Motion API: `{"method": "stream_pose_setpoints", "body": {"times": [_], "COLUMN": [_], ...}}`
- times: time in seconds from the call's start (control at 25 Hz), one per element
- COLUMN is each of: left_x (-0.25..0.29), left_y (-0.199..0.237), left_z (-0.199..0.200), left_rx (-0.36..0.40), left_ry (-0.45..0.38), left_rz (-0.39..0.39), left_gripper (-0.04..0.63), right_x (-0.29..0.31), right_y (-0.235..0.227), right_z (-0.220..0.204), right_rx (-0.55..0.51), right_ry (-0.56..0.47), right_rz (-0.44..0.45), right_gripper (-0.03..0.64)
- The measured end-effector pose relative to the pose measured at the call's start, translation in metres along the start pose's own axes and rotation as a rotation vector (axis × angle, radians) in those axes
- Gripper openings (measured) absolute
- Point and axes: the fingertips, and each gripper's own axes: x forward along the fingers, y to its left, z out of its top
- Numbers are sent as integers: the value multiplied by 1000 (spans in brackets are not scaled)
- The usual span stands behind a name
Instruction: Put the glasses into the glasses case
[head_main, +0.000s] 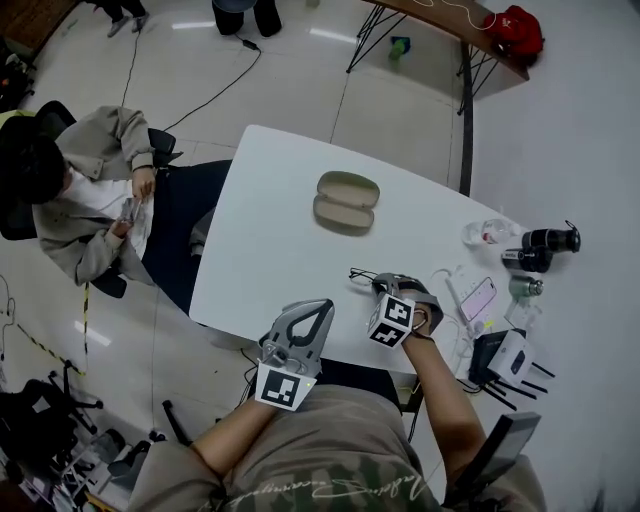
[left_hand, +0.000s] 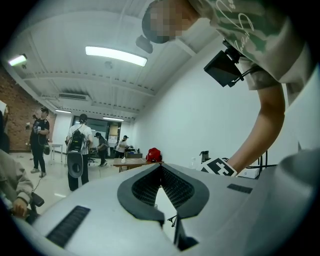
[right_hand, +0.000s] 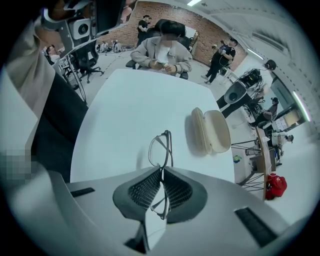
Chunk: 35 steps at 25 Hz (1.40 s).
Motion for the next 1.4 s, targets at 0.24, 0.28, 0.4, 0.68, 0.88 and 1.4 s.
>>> {"method": "stream_pose_setpoints", "body": {"times": [0.24,0.28,0.4,0.68,0.88,1.4], "left_x": [4,5,13,30,39,60], "left_y": [3,1,-6,-26,-34,-34], "left_z": [-6,-5,-4,5,-2,-11], "left_rx": [9,11,-4,39,33,-3], "left_ry": [35,30,37,67,93,116], "left_rz": [19,23,61,115,177,207], "left_gripper": [6,6,6,6,6,6], "right_x": [1,1,0,-4,5,20], "right_y": [5,5,3,-4,-11,-26], "right_z": [-10,-12,-19,-28,-37,-44], "right_rx": [12,7,-35,-96,-100,-96], "right_ry": [-2,-4,-18,-63,-81,-88], "right_rz": [19,22,26,49,72,104], "right_gripper": [31,31,31,31,31,31]}}
